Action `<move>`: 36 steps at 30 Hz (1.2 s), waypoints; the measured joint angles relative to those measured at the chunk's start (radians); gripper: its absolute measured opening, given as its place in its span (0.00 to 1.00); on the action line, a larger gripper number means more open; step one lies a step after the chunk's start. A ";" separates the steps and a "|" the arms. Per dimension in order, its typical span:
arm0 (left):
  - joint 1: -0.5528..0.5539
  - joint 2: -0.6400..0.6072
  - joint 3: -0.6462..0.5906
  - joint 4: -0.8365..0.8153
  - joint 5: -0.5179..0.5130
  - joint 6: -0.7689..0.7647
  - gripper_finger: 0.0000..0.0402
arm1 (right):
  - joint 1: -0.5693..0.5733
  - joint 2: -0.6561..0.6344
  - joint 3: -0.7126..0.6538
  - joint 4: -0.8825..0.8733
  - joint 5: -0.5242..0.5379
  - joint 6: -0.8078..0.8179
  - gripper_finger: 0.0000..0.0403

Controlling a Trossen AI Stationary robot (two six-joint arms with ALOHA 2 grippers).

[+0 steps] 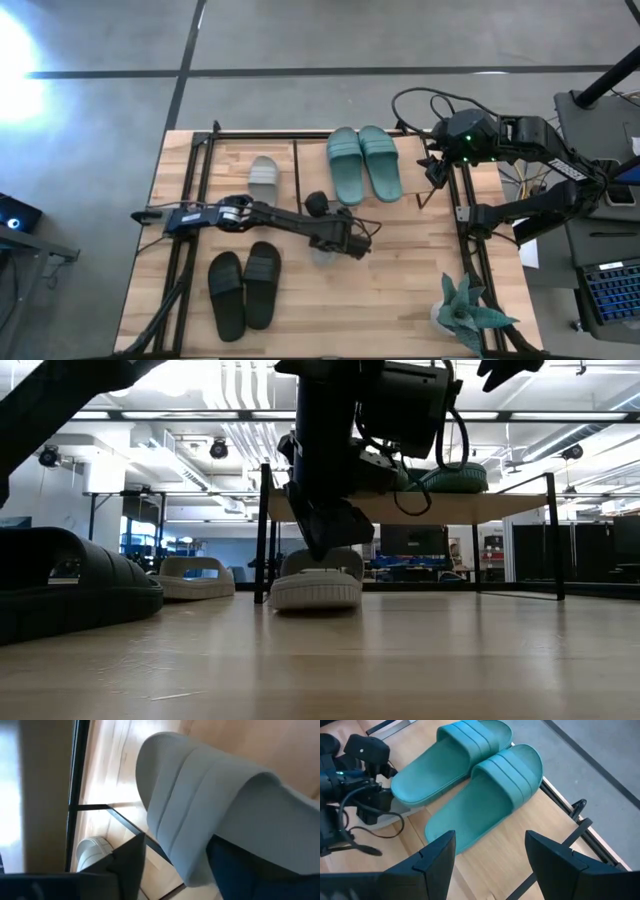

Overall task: Pick and place slides into the shelf
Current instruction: Put the left gray slide under the shelf, then put the gray slide under the shelf

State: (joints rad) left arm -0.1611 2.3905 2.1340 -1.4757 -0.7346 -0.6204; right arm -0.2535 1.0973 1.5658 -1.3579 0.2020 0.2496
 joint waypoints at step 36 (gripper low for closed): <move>-0.162 -0.695 -0.577 -0.051 0.255 -0.185 0.54 | 0.000 0.006 -0.004 0.003 -0.002 -0.017 0.57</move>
State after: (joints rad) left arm -0.3230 1.6957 1.5571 -1.5268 -0.4794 -0.8052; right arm -0.2539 1.1030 1.5618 -1.3553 0.2001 0.2323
